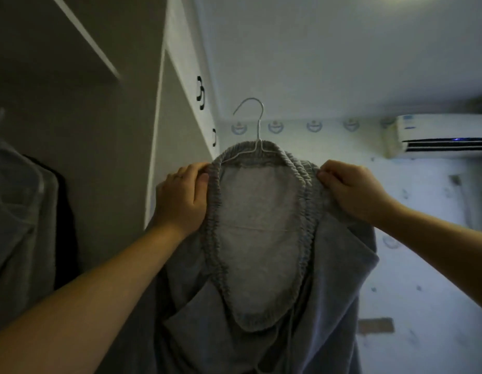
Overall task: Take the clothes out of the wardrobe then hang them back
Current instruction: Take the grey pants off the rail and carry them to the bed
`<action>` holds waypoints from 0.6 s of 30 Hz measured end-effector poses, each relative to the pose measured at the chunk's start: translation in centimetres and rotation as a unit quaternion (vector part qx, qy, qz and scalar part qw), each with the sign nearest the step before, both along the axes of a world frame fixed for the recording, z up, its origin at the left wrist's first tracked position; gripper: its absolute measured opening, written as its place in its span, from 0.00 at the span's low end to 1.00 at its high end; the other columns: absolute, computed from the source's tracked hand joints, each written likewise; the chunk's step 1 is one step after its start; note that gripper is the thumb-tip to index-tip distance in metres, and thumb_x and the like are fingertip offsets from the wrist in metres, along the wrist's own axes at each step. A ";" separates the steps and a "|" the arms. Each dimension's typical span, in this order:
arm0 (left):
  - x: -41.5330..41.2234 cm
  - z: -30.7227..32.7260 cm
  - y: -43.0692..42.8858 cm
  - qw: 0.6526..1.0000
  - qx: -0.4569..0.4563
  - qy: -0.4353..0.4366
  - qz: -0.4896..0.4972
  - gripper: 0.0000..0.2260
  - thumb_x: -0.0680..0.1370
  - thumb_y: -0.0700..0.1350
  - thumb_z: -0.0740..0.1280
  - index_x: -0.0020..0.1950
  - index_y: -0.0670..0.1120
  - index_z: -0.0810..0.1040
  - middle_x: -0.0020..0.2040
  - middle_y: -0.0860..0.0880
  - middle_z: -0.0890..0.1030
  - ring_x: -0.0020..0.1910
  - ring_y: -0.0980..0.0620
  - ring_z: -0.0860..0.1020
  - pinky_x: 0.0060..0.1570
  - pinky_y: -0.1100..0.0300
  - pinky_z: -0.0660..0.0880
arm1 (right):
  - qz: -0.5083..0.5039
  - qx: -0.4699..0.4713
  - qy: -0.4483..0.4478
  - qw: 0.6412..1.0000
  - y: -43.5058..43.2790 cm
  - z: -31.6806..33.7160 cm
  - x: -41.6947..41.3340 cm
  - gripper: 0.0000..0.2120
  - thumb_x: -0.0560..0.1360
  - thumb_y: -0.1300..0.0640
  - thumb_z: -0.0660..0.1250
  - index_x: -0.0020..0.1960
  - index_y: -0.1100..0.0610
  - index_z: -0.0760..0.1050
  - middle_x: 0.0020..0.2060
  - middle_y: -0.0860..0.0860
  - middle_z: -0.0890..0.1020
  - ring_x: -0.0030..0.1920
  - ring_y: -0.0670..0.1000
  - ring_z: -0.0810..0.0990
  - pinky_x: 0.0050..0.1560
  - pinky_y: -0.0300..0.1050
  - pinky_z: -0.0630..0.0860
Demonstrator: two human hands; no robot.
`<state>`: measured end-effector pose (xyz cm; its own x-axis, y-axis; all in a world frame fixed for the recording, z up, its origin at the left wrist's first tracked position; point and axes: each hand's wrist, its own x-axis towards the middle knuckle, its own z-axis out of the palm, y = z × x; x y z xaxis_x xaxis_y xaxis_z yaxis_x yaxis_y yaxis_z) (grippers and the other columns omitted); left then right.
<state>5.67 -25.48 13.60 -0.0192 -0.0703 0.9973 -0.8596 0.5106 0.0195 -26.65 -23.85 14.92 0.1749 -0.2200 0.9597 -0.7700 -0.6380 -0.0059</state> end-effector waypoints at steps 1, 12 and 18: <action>-2.5 -0.3 -0.6 1.000 0.020 -0.002 -0.020 0.25 0.80 0.60 0.48 0.66 0.50 0.75 0.60 0.45 0.80 0.58 0.40 0.77 0.57 0.42 0.73 | -0.013 0.005 0.007 1.000 0.4 -0.3 -2.6 0.08 0.81 0.54 0.62 0.48 0.52 0.79 0.41 0.53 0.82 0.43 0.56 0.79 0.47 0.50 0.75; -33.3 -6.0 -6.1 0.927 0.243 -0.103 -0.265 0.18 0.78 0.58 0.66 0.38 0.46 0.77 0.32 0.50 0.76 0.34 0.49 0.74 0.36 0.54 0.68 | -0.214 0.085 0.037 0.972 7.0 -7.9 -32.4 0.08 0.81 0.51 0.62 0.44 0.48 0.75 0.37 0.47 0.80 0.39 0.53 0.79 0.44 0.52 0.76; -51.4 -11.6 -7.1 0.867 0.284 -0.161 -0.377 0.18 0.78 0.54 0.69 0.33 0.47 0.71 0.29 0.49 0.72 0.30 0.50 0.69 0.34 0.53 0.67 | -0.330 0.161 -0.023 0.930 13.5 -14.3 -45.5 0.11 0.80 0.53 0.63 0.40 0.42 0.72 0.34 0.45 0.78 0.39 0.54 0.79 0.42 0.49 0.74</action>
<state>-45.74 -32.59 2.04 -0.5442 -0.3941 0.7406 -0.2941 0.9164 0.2715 -72.14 -10.35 0.63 -0.1395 -0.5417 0.8289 -0.9874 0.0133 -0.1575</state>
